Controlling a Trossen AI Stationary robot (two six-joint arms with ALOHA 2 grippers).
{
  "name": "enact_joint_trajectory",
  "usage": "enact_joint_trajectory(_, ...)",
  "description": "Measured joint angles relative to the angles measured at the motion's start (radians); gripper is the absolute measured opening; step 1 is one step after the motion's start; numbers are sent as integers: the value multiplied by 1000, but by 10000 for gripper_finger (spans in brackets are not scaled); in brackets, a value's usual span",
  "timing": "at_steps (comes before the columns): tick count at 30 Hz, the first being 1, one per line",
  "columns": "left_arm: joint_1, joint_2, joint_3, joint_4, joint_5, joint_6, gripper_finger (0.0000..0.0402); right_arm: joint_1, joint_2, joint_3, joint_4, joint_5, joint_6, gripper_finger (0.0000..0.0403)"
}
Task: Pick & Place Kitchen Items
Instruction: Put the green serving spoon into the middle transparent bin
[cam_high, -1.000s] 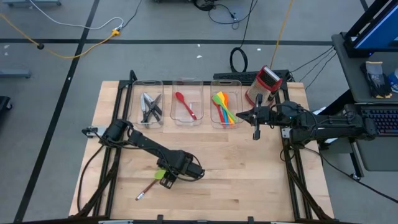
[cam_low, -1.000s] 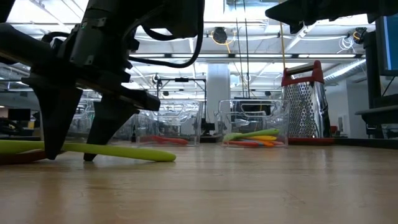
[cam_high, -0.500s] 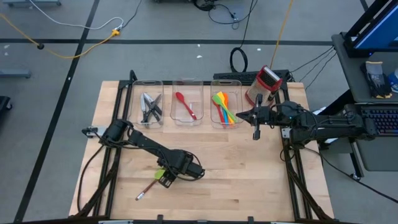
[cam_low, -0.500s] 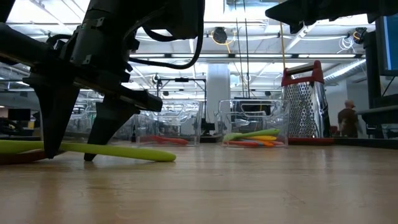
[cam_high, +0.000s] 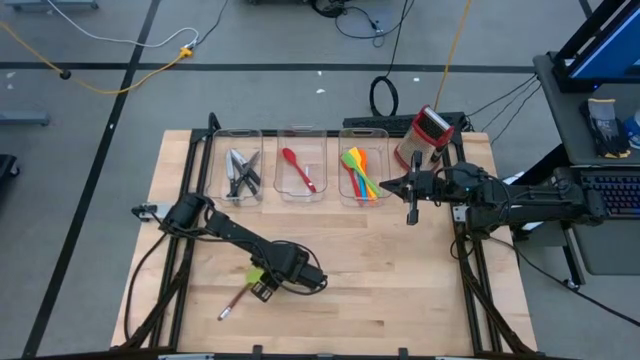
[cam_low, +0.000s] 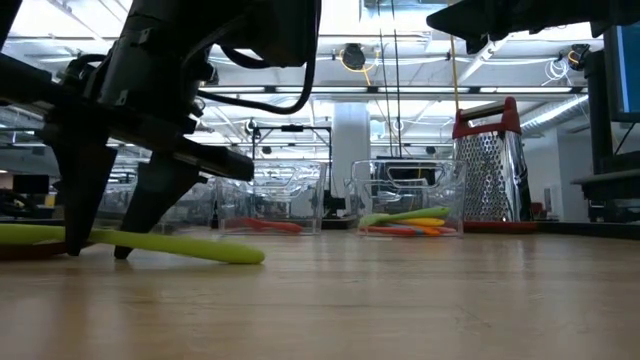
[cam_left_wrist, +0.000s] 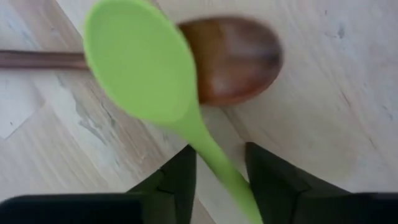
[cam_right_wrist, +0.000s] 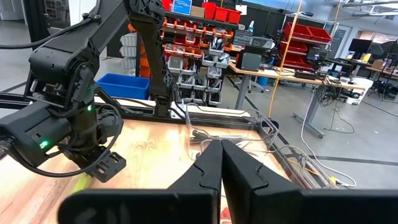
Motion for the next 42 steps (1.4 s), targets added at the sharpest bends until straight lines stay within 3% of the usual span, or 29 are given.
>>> enact_joint_trajectory(12,0,1,-1,-7,-4,26,22,0,0,0,0,0,0,0)
enact_joint_trajectory(20,0,1,-2,-7,-3,41,43,0,0,0,0,0,0,0)
enact_joint_trajectory(26,3,1,-1,-6,-2,40,16,0,0,0,0,0,0,0)
enact_joint_trajectory(42,2,3,28,-37,-31,109,17,0,0,0,0,0,0,0)
